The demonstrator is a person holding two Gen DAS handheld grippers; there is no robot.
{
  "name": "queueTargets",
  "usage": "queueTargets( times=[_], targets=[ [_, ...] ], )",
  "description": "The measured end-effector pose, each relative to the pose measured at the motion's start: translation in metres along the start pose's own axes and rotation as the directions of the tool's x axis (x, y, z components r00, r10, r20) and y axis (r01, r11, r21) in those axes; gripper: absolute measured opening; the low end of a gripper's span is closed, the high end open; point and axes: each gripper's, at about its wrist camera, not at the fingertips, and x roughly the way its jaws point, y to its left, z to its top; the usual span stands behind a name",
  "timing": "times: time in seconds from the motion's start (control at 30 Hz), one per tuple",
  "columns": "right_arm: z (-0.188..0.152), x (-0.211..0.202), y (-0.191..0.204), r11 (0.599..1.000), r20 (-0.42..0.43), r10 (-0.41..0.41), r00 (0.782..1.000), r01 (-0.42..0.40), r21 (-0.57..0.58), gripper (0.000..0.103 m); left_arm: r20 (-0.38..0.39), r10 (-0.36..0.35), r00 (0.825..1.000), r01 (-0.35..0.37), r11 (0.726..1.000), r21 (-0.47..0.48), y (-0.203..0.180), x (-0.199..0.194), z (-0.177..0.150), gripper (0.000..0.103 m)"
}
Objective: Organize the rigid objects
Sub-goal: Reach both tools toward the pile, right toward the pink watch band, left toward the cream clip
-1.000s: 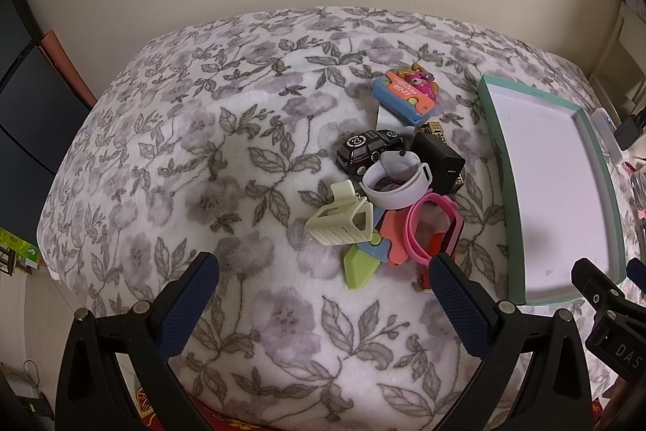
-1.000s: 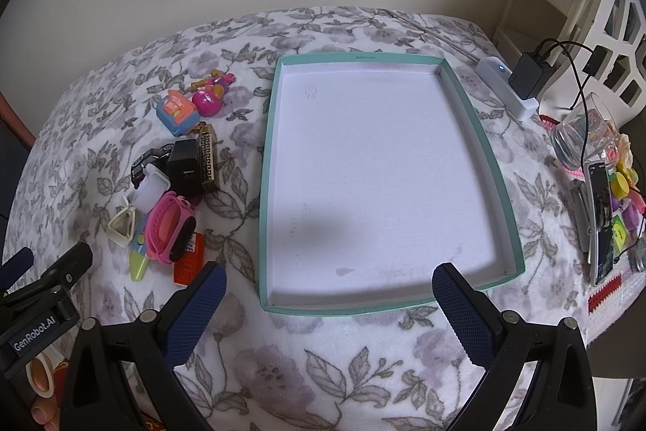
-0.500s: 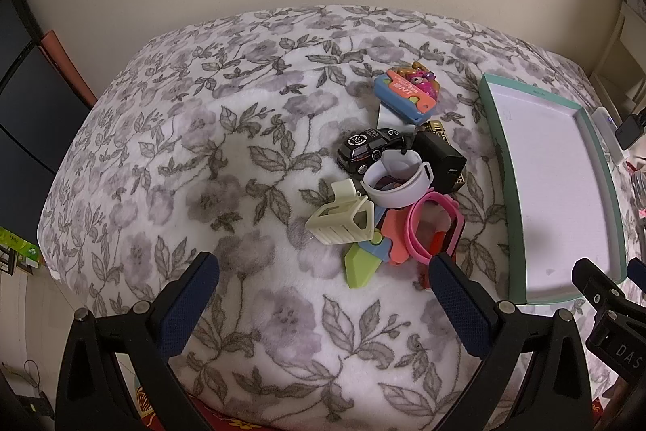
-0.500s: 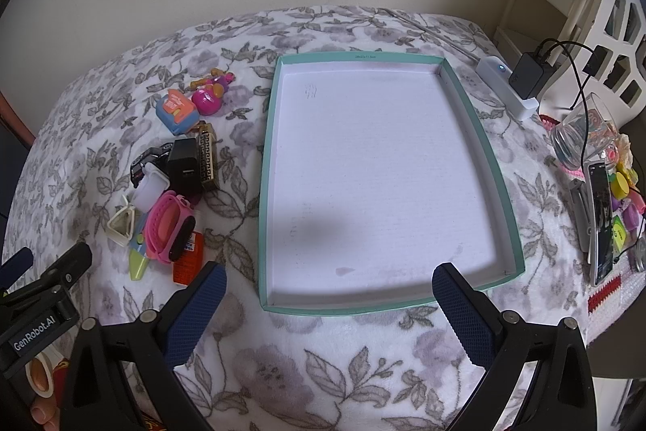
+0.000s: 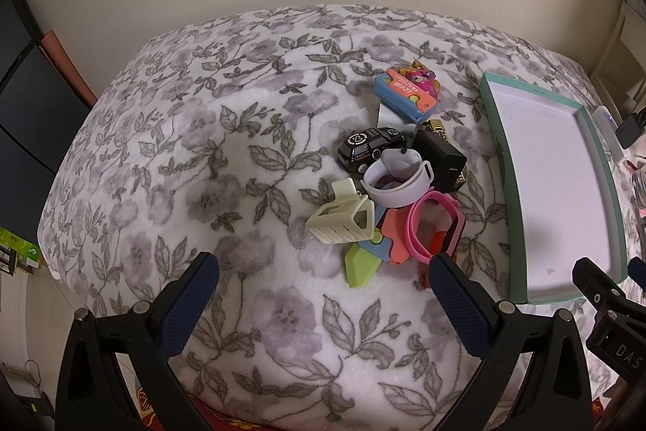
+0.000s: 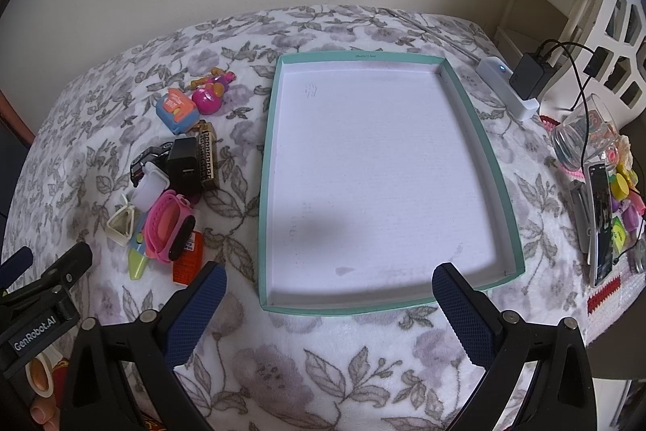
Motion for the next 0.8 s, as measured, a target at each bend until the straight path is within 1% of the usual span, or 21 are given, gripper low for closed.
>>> queueTargets(
  times=[0.13, 0.2, 0.3, 0.4, 0.5, 0.53, 0.57, 0.67, 0.8],
  targets=[
    [0.0, -0.001, 0.002, 1.0, 0.005, 0.002, 1.0, -0.002, -0.01, 0.103, 0.0, 0.001, 1.0, -0.001, 1.0, -0.002, 0.0, 0.0, 0.001, 0.103],
    [0.004, -0.004, 0.004, 1.0, 0.022, 0.01, 1.0, -0.01, -0.017, 0.103, -0.001, -0.004, 1.0, 0.004, 1.0, -0.003, 0.0, 0.001, 0.003, 0.103],
    [0.015, -0.008, 0.009, 0.999, 0.04, 0.045, 0.998, -0.044, -0.017, 0.103, 0.002, 0.009, 1.0, -0.009, 1.0, -0.029, 0.006, 0.001, 0.018, 0.103],
    [0.031, -0.014, 0.019, 0.996, 0.06, 0.083, 0.995, -0.082, -0.026, 0.103, 0.025, 0.015, 1.0, -0.013, 0.998, -0.06, 0.014, -0.004, 0.035, 0.103],
    [0.045, -0.016, 0.035, 0.995, 0.082, 0.093, 0.992, -0.089, -0.049, 0.103, 0.013, 0.07, 0.997, -0.069, 0.995, -0.068, 0.017, -0.002, 0.053, 0.103],
    [0.048, -0.015, 0.04, 0.994, 0.083, 0.098, 0.992, -0.094, -0.056, 0.103, 0.002, 0.082, 0.997, -0.082, 0.994, -0.075, 0.018, 0.001, 0.059, 0.103],
    [0.052, -0.013, 0.046, 0.993, 0.081, 0.106, 0.991, -0.101, -0.063, 0.103, -0.017, 0.075, 0.997, -0.076, 0.993, -0.088, 0.02, 0.005, 0.065, 0.103],
    [0.058, 0.0, 0.063, 0.989, 0.057, 0.125, 0.99, -0.12, -0.091, 0.103, -0.076, 0.02, 0.997, -0.031, 0.99, -0.139, 0.023, 0.023, 0.075, 0.103],
    [0.055, 0.025, 0.086, 0.979, 0.004, 0.134, 0.991, -0.132, -0.155, 0.103, -0.146, -0.006, 0.989, -0.021, 0.984, -0.179, 0.031, 0.046, 0.074, 0.103]
  ],
)
